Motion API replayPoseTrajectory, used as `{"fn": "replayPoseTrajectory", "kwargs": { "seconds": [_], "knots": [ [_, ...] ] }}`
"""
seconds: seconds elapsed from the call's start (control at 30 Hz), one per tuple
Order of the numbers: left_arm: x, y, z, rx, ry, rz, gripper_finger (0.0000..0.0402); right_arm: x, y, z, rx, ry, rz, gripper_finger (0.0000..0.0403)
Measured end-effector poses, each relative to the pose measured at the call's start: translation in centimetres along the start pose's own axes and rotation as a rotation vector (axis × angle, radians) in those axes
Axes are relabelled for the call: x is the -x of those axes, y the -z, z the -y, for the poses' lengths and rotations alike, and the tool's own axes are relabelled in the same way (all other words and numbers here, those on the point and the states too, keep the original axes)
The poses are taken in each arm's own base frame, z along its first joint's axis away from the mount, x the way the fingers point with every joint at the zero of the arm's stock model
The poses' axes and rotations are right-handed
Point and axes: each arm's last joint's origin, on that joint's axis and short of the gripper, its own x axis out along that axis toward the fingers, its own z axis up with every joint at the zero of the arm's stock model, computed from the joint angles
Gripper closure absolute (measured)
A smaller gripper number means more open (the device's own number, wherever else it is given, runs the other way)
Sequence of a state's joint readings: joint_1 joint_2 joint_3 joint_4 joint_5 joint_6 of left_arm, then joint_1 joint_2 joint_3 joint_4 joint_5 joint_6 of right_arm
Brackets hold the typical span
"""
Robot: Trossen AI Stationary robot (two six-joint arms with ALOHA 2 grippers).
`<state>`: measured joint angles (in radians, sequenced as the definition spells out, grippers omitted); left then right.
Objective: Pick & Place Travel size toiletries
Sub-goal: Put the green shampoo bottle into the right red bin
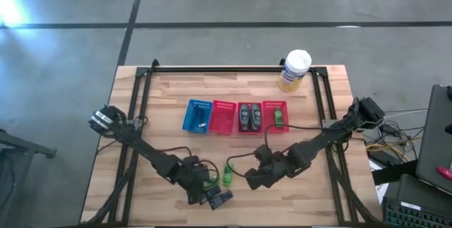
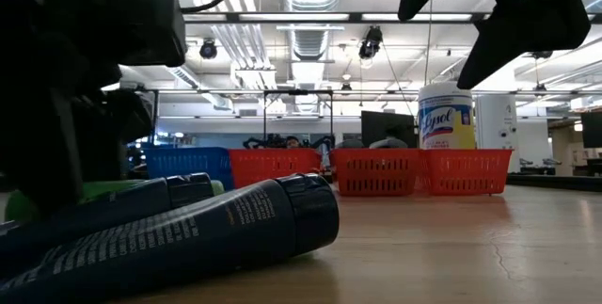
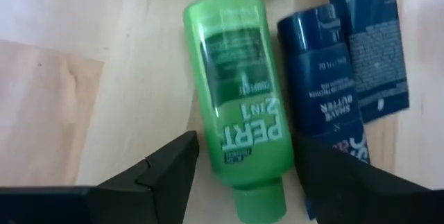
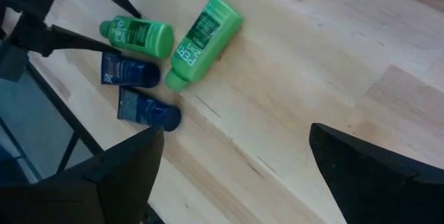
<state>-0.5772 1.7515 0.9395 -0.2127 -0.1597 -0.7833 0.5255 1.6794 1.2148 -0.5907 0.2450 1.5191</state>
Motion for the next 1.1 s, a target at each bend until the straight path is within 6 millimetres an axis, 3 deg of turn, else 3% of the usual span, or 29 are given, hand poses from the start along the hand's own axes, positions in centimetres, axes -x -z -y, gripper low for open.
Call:
{"fn": "replayPoseTrajectory", "kwargs": {
  "seconds": [0.33,0.53,0.6,0.83,0.97,1.1],
  "knots": [
    [-0.9,0.0,-0.5,-0.116,-0.050,0.004,0.0162,0.0,-0.1,-0.1,0.005,-0.008,0.043,0.0061],
    [0.1,-0.3,-0.7,-0.203,-0.063,0.025,0.0222,0.2,0.0,-1.4,0.042,-0.140,0.046,0.0078],
    [1.1,-0.5,-1.1,-0.223,-0.113,0.041,0.0243,0.2,-0.1,-1.6,0.030,-0.162,0.048,0.0082],
    [6.8,-2.7,-1.9,-0.214,-0.138,0.214,0.0244,0.0,-1.5,-1.8,-0.039,-0.195,0.084,0.0092],
    [10.3,-4.0,-1.6,-0.279,-0.110,0.383,0.0244,0.4,-3.5,-3.1,-0.039,-0.334,0.143,0.0099],
    [11.5,-4.6,-1.8,-0.329,-0.131,0.440,0.0244,0.5,-5.7,-3.8,-0.044,-0.435,0.211,0.0106]
  ]
}}
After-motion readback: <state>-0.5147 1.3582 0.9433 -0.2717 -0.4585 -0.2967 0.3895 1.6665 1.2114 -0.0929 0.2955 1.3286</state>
